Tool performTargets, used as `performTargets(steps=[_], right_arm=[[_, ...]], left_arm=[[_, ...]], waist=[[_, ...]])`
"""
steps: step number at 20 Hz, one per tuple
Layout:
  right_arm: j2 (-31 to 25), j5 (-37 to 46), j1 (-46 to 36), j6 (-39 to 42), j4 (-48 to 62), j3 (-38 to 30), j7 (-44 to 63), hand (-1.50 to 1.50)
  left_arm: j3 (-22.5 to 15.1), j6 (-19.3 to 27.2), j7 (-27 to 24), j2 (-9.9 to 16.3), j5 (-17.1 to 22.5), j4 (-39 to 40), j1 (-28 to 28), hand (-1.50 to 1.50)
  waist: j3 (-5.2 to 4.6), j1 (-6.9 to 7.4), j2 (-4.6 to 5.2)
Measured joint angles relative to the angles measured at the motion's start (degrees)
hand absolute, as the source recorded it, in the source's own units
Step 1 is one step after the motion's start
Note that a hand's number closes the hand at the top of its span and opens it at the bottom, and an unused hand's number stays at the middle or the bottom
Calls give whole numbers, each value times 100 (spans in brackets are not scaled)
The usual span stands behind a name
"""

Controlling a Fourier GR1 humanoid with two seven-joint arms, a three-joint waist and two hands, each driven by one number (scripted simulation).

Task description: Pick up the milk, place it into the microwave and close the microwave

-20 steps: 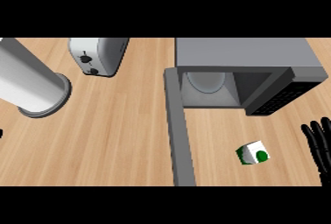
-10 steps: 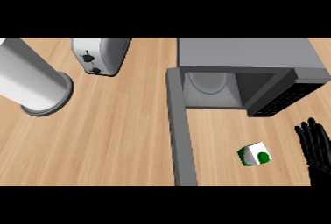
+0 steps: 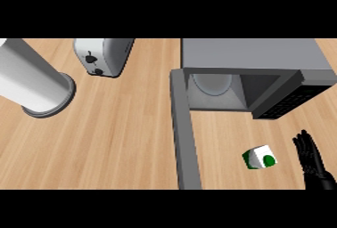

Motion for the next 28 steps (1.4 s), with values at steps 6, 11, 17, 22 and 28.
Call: performTargets(steps=[6,11,17,22,28], right_arm=[[-167,195,-385,-39,1413,-214,-850,-150],[-246,519,-783,-324,2593,-317,-1563,-150],[-454,601,-1393,-360,4064,-532,-2479,-150],[-567,599,-1965,-321,5144,-678,-2999,-150],[-591,511,-2585,-191,6134,-814,-3322,150]], left_arm=[[180,-195,-94,-25,160,28,192,-150],[362,-401,-194,11,342,56,371,-150],[347,-534,-234,-71,448,68,517,-150],[420,-676,-306,-73,547,79,659,-150],[509,-765,-327,9,699,107,721,-150]], waist=[[4,7,6],[7,31,8],[10,29,15],[12,46,20],[-8,52,22]])
